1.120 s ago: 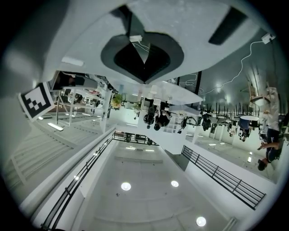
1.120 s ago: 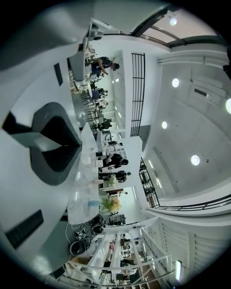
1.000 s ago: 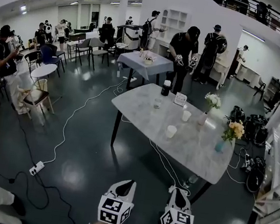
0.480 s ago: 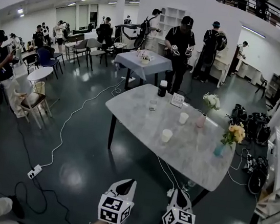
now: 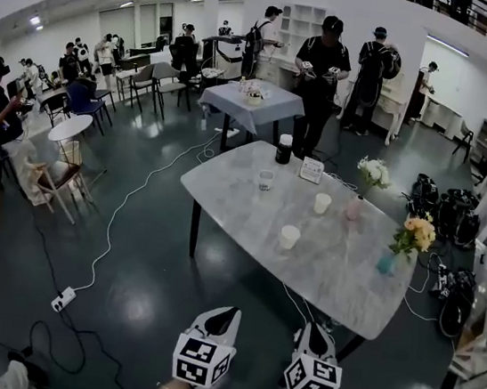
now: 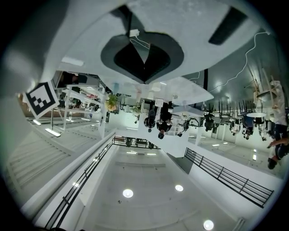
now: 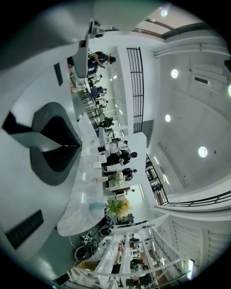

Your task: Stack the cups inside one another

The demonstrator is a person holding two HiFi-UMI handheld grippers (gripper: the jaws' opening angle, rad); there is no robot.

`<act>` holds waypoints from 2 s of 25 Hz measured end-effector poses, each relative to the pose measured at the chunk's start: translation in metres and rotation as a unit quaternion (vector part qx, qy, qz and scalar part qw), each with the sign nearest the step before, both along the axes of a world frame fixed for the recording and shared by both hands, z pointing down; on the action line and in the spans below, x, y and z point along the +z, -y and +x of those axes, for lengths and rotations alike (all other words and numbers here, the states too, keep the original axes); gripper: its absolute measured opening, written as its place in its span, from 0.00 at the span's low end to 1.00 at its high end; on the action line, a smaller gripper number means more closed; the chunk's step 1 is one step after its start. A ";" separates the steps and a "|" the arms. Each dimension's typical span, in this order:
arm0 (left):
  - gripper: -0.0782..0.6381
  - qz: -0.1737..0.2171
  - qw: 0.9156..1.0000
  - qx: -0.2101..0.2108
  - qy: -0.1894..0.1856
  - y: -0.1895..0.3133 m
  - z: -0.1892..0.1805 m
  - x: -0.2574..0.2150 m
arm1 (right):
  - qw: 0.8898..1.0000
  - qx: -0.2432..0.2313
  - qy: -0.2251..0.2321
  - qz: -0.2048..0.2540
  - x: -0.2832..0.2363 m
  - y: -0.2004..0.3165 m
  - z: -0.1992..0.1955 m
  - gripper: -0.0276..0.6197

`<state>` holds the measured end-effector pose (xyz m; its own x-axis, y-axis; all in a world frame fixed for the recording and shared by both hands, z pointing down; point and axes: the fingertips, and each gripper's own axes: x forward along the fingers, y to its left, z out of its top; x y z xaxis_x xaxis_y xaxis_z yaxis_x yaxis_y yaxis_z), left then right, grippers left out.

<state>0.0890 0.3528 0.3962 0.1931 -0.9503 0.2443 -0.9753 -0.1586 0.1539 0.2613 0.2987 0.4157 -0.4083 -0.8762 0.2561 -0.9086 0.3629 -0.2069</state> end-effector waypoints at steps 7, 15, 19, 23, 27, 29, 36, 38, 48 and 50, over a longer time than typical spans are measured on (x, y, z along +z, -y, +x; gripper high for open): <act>0.11 -0.016 1.000 0.004 0.008 0.025 -0.003 0.015 | 1.000 0.005 0.006 -0.027 0.019 0.020 0.003 0.05; 0.11 -0.014 0.999 0.028 0.006 0.080 -0.014 0.030 | 0.999 0.025 -0.012 -0.038 0.034 0.064 -0.005 0.05; 0.11 0.006 0.999 0.032 0.002 0.129 -0.036 0.023 | 0.999 0.028 -0.014 -0.026 0.028 0.106 -0.027 0.05; 0.11 0.013 0.999 0.031 -0.003 0.178 -0.068 0.015 | 0.999 0.020 -0.021 -0.015 0.017 0.148 -0.064 0.05; 0.11 0.008 0.999 0.037 -0.006 0.217 -0.090 0.013 | 0.999 0.022 -0.025 -0.016 0.012 0.186 -0.088 0.05; 0.11 0.005 0.999 0.041 -0.005 0.233 -0.098 0.014 | 0.999 0.027 -0.023 -0.020 0.014 0.202 -0.096 0.05; 0.11 -0.010 0.998 0.063 0.004 0.281 -0.116 0.021 | 0.999 0.043 -0.007 -0.028 0.021 0.248 -0.117 0.05; 0.11 -0.012 0.998 0.068 0.006 0.295 -0.122 0.021 | 0.998 0.049 -0.004 -0.030 0.021 0.260 -0.122 0.05; 0.11 -0.023 0.995 0.098 -0.010 0.348 -0.138 0.030 | 0.995 0.082 -0.018 -0.044 0.025 0.297 -0.134 0.05; 0.11 -0.028 0.994 0.104 -0.016 0.355 -0.140 0.034 | 0.995 0.088 -0.026 -0.047 0.025 0.301 -0.135 0.05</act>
<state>-0.0506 -0.0022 0.4299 0.3927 -0.8744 0.2851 -0.9166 -0.3467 0.1992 0.1268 -0.0024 0.4410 -0.2343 -0.9041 0.3572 -0.9666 0.1776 -0.1846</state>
